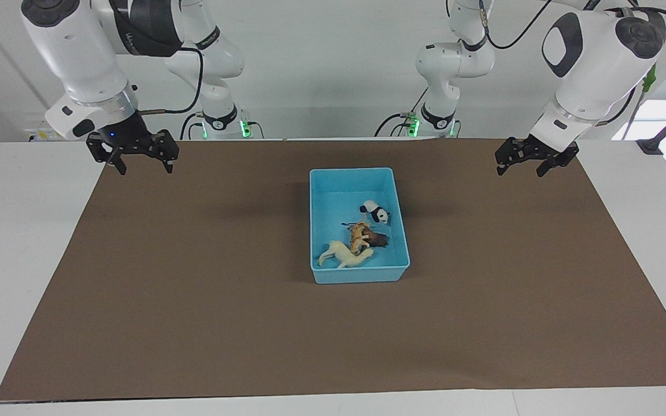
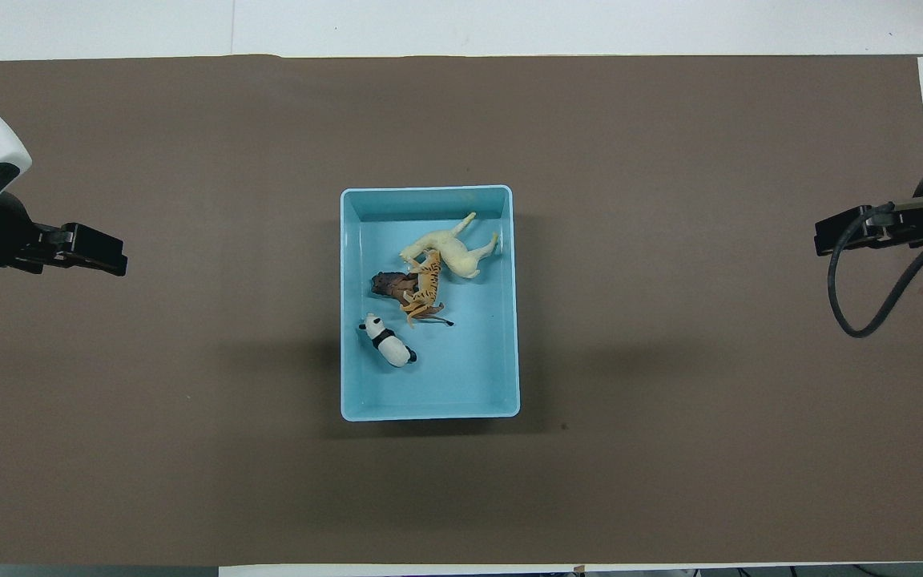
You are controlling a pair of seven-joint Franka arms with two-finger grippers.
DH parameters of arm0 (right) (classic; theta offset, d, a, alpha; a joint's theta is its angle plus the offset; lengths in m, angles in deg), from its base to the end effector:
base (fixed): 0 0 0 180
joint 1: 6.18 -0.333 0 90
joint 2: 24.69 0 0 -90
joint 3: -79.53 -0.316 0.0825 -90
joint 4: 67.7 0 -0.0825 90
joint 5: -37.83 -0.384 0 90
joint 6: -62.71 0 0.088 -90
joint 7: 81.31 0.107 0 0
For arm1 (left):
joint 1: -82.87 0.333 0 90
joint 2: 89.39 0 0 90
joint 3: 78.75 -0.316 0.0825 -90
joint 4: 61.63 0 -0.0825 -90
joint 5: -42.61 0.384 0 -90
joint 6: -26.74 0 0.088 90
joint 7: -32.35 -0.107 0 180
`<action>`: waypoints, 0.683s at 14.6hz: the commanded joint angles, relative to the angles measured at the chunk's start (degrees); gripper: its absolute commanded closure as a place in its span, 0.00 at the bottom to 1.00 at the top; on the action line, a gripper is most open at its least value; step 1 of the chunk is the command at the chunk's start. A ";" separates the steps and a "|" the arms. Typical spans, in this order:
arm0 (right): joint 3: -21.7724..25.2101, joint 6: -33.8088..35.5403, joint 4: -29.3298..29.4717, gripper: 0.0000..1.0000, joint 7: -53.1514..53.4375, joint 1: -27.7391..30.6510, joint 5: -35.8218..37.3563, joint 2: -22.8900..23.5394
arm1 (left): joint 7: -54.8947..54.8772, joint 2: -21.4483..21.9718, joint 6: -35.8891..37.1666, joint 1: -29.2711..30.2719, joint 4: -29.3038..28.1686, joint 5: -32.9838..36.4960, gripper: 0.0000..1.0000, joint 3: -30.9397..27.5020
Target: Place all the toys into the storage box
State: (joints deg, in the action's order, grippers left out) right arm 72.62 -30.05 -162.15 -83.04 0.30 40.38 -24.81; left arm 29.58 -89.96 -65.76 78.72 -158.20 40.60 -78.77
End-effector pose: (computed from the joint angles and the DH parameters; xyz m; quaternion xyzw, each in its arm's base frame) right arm 0.5560 -0.0003 0.5932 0.9995 0.0202 -0.0140 0.0222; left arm 0.5543 -0.0436 0.5686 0.9973 -0.0586 -0.0407 0.0170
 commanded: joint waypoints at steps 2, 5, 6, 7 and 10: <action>-0.47 -0.76 -1.35 0.00 0.41 2.22 -3.15 -0.84 | -0.83 1.28 -0.93 -0.07 -1.35 -0.45 0.00 -0.33; -0.47 -0.32 -1.43 0.00 0.32 2.22 -3.34 -0.93 | -0.83 1.28 -0.93 -0.07 -1.35 -0.45 0.00 -0.33; -0.47 -0.23 -1.52 0.00 0.15 2.22 -3.34 -1.02 | -0.83 1.28 -0.93 -0.07 -1.35 -0.45 0.00 -0.33; -0.47 -0.23 -1.52 0.00 0.24 2.14 -3.34 -1.02 | -0.83 1.28 -0.93 -0.07 -1.35 -0.45 0.00 -0.33; -0.47 -0.32 -1.52 0.00 0.50 1.87 -3.25 -1.02 | -0.83 1.28 -0.93 0.01 -1.35 -0.45 0.00 -0.33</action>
State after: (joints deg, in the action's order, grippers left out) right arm 72.61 -29.99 -162.34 -83.04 1.68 38.06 -24.81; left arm 29.58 -89.96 -65.77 78.72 -158.20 40.60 -78.81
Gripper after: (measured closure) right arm 0.000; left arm 0.000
